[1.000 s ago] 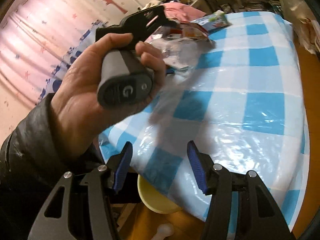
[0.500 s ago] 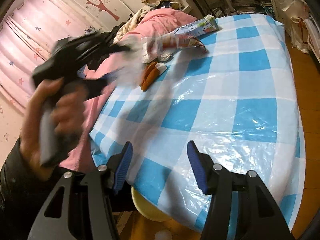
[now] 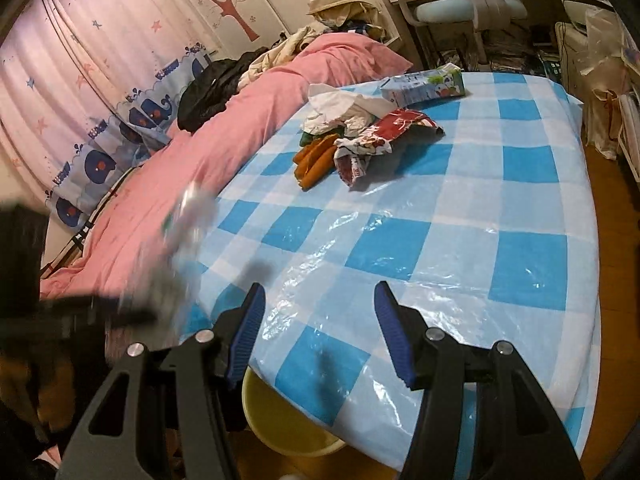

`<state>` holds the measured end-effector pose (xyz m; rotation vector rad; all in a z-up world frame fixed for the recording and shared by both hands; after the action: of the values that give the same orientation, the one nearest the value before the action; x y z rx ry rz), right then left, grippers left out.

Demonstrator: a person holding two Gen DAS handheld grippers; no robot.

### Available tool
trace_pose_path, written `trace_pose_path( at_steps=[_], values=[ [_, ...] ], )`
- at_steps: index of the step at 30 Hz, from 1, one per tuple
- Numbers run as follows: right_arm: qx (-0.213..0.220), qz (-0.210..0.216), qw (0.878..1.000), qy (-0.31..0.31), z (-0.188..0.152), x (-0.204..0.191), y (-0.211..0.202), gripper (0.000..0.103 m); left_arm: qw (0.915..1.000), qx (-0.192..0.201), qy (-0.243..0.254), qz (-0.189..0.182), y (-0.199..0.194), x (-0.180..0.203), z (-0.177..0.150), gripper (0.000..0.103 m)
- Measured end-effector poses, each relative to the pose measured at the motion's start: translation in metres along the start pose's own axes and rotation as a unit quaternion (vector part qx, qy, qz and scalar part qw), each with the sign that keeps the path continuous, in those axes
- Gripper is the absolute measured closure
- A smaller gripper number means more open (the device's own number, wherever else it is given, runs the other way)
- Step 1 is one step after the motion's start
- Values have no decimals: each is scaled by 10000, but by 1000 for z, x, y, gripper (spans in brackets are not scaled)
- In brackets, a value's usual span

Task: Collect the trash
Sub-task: 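Carry the bottle over the yellow bucket and open the left gripper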

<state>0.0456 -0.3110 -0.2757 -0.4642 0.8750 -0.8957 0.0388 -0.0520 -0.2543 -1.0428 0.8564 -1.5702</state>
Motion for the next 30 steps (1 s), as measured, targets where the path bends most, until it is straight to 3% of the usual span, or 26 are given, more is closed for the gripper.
trace_pose_path(
  at_steps=[5, 7, 12, 18, 21, 30],
  values=[
    [15, -1, 10000, 39, -1, 1, 4, 48, 9995, -265, 181, 42, 6, -3, -51, 50],
    [3, -18, 10000, 15, -2, 0, 5, 48, 9995, -183, 235, -44, 10, -1, -59, 50],
    [-34, -130, 9999, -80, -7, -1, 7, 48, 9985, 97, 386, 381, 38, -4, -58, 49],
    [0, -194, 9998, 34, -8, 9, 2, 48, 9975, -411, 193, 546, 82, -13, -71, 49],
    [-8, -179, 9998, 61, -8, 10, 3, 48, 9955, -477, 427, 697, 83, -9, -77, 48],
    [72, -166, 9998, 7, -9, 8, -3, 48, 9957, -304, 479, 734, 65, -3, -74, 43]
  ],
)
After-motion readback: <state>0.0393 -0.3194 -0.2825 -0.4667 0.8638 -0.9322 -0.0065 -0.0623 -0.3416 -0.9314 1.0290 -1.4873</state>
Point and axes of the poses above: each gripper's, at about its wrist camera, not at the fingertips, and y roughly the way its jaws point, x to its right, z to its top, the point moved 9 cm from there along y, roughly the way its jaws point, and after that the axes turned 3 degrees about -x, right-handed, at the moved point
